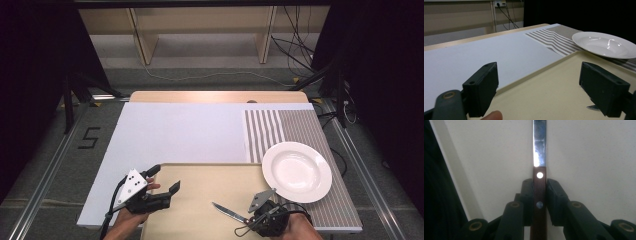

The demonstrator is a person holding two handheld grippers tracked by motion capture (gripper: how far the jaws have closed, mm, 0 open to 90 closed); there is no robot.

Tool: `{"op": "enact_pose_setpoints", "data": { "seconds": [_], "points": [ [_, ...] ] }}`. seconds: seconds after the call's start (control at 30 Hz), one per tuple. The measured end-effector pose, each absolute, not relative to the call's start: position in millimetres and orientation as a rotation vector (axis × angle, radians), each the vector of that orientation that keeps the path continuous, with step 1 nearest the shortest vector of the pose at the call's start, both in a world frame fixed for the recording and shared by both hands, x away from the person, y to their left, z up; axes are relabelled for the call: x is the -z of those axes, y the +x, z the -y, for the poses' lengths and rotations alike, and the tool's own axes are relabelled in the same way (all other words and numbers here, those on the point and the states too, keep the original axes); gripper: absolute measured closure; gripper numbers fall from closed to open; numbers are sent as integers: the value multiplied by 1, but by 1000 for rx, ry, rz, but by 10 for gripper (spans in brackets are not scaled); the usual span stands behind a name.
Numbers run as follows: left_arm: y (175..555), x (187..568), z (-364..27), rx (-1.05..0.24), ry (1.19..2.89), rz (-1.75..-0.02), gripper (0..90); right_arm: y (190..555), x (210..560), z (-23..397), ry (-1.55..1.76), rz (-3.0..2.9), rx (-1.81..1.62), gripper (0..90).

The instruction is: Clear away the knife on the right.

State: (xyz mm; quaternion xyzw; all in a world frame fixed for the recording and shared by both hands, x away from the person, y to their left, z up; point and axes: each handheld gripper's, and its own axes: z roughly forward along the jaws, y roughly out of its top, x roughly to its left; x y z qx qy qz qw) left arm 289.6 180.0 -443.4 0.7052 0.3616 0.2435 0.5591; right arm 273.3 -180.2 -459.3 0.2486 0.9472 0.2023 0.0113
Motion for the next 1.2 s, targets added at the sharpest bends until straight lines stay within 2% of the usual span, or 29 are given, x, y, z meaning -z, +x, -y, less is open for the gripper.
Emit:
{"op": "enact_pose_setpoints", "data": {
  "seconds": [0.1, 0.17, 0.3, 0.4, 0.43, 0.5, 0.6, 0.77, 0.87, 1.2],
  "points": [
    [290, 443, -180, -574, 1662, -852, 157, 273, 459, 180, 795, -2969, -641, 690],
    [290, 443, -180, -575, 1662, -852, 157, 274, 458, 180, 795, -2973, -639, 598],
    [290, 443, -180, -575, 1661, -852, 157, 276, 452, 181, 788, -2920, -702, 470],
    [290, 444, -180, -574, 1665, -852, 157, 280, 446, 184, 783, -2878, -796, 446],
    [290, 444, -180, -575, 1665, -852, 157, 280, 445, 184, 780, -2869, -831, 455],
    [290, 444, -180, -575, 1665, -852, 157, 280, 443, 183, 738, -2846, -898, 589],
    [290, 444, -180, -576, 1667, -853, 157, 277, 443, 178, 654, -2859, -939, 722],
    [290, 444, -180, -575, 1663, -855, 157, 271, 450, 165, 553, -2900, -876, 865],
    [290, 444, -180, -576, 1664, -855, 157, 271, 454, 161, 486, -2918, -833, 894],
    [290, 444, -180, -576, 1665, -857, 157, 271, 464, 157, 484, -2943, -690, 900]
  ]
}}
